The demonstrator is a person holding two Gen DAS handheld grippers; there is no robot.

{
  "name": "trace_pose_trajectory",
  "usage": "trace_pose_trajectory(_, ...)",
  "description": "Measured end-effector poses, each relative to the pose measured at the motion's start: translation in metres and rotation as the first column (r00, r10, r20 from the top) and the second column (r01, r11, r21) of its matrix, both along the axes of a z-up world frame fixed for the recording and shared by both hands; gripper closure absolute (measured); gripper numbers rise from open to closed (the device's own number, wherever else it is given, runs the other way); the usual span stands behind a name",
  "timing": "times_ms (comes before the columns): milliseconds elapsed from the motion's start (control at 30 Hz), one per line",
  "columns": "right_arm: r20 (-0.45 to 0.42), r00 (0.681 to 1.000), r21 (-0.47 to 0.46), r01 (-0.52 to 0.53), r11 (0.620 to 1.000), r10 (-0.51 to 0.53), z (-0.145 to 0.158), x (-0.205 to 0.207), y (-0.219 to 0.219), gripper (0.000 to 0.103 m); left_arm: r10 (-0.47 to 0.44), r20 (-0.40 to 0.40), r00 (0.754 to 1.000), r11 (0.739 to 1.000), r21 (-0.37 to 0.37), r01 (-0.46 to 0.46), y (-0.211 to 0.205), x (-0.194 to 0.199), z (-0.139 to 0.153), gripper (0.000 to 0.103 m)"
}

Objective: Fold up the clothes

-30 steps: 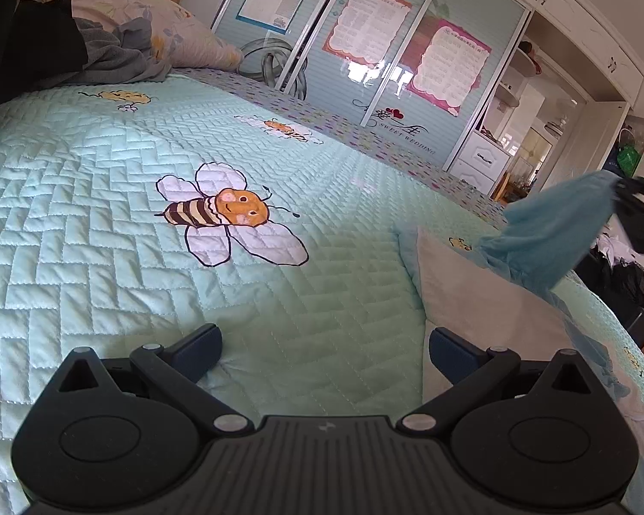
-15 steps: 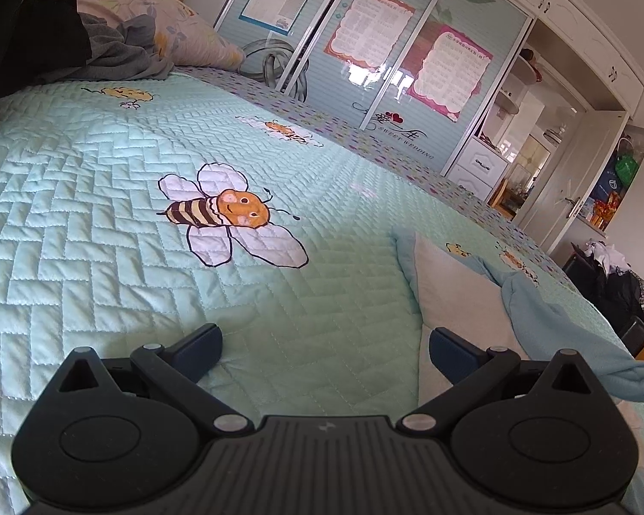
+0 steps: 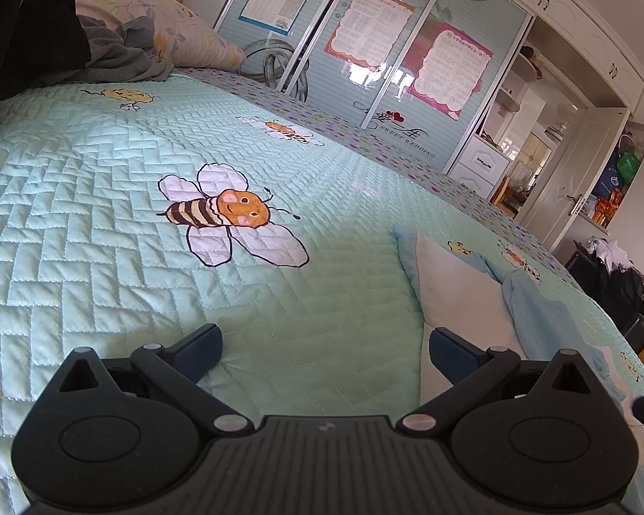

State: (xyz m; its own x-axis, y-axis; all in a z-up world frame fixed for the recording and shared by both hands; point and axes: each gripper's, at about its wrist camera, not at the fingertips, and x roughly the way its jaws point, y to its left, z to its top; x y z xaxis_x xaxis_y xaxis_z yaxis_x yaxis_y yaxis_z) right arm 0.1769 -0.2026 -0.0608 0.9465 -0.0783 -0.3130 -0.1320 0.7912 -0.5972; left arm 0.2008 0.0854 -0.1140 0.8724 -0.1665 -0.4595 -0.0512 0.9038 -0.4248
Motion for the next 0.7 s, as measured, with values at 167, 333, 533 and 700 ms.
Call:
trace_pose_trajectory(167, -0.064, 0.997, -0.031, -0.039, 0.999, 0.037, -0.006, 0.04, 0.035, 0.043, 0.0, -0.002, 1.0, 1.0, 0.002, 0.0, -0.001, 0.0, 0.0, 0.001)
trace_pose_trajectory(333, -0.158, 0.987, -0.063, -0.049, 0.997, 0.038, -0.019, 0.077, 0.056, 0.057, 0.001, 0.0, 1.0, 1.0, 0.003, -0.001, -0.003, 0.0, 0.0, 0.001)
trace_pose_trajectory(533, -0.23, 0.973, -0.08, -0.022, 0.997, 0.003, -0.033, 0.105, 0.059, 0.066, 0.001, -0.002, 1.0, 1.0, 0.005, -0.001, -0.003, 0.001, 0.0, 0.001)
trace_pose_trajectory(700, -0.252, 0.968, -0.099, -0.026, 0.995, 0.0, -0.042, 0.11, 0.057, 0.073, 0.001, -0.002, 1.0, 1.0, 0.005, -0.001, -0.003, 0.001, 0.0, 0.001)
